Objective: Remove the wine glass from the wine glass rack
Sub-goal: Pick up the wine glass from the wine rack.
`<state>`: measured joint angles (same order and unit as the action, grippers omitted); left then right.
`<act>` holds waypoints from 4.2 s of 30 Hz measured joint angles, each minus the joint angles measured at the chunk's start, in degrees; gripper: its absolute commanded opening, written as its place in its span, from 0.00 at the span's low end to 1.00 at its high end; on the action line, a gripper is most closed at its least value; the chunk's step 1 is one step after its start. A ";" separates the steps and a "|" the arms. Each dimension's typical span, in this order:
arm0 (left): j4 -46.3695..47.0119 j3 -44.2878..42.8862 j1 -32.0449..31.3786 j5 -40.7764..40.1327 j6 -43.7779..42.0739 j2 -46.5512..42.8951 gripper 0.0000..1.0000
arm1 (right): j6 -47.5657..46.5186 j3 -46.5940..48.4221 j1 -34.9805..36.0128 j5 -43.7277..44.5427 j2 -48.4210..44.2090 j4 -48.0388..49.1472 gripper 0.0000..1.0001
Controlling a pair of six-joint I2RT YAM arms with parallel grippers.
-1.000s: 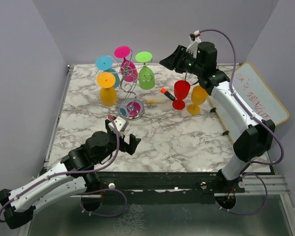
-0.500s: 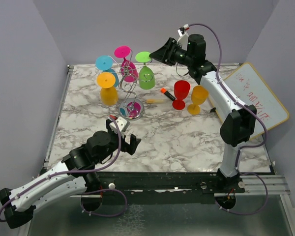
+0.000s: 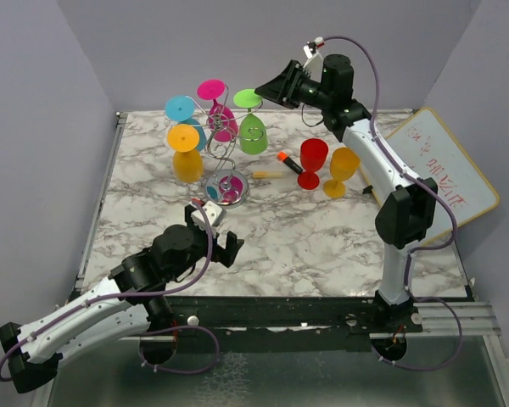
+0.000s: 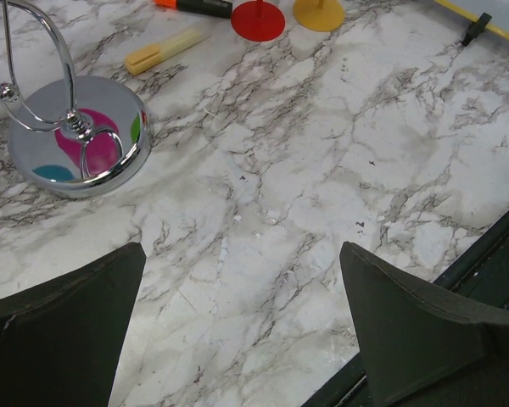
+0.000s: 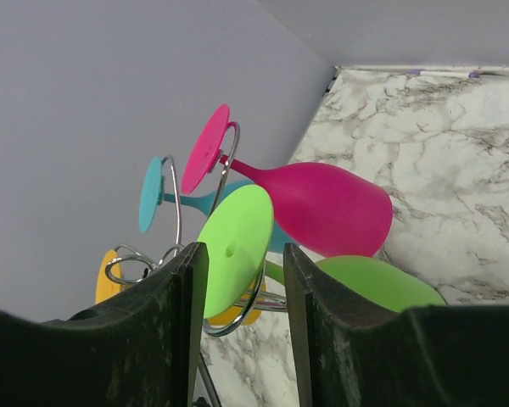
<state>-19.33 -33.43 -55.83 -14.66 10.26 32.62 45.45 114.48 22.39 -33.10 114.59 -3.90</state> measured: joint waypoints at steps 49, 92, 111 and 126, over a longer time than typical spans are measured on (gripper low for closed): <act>-0.02 0.00 0.33 0.28 0.02 -0.46 0.99 | 11.39 -1.84 -1.38 -0.42 -0.74 1.68 0.01; -0.02 0.00 1.46 0.48 0.04 0.61 0.99 | 16.44 -5.18 -1.88 -4.09 -4.57 1.20 0.01; -0.02 0.00 1.90 1.40 0.07 1.25 0.99 | 11.50 1.79 -0.48 -4.15 -2.05 -6.29 0.01; -0.02 0.00 2.10 2.21 0.09 1.40 0.99 | 8.81 8.26 1.29 -2.93 1.79 -10.88 0.01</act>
<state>-19.35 -33.43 -53.74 -12.45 10.35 34.02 54.26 122.74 23.68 -36.03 116.38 -14.79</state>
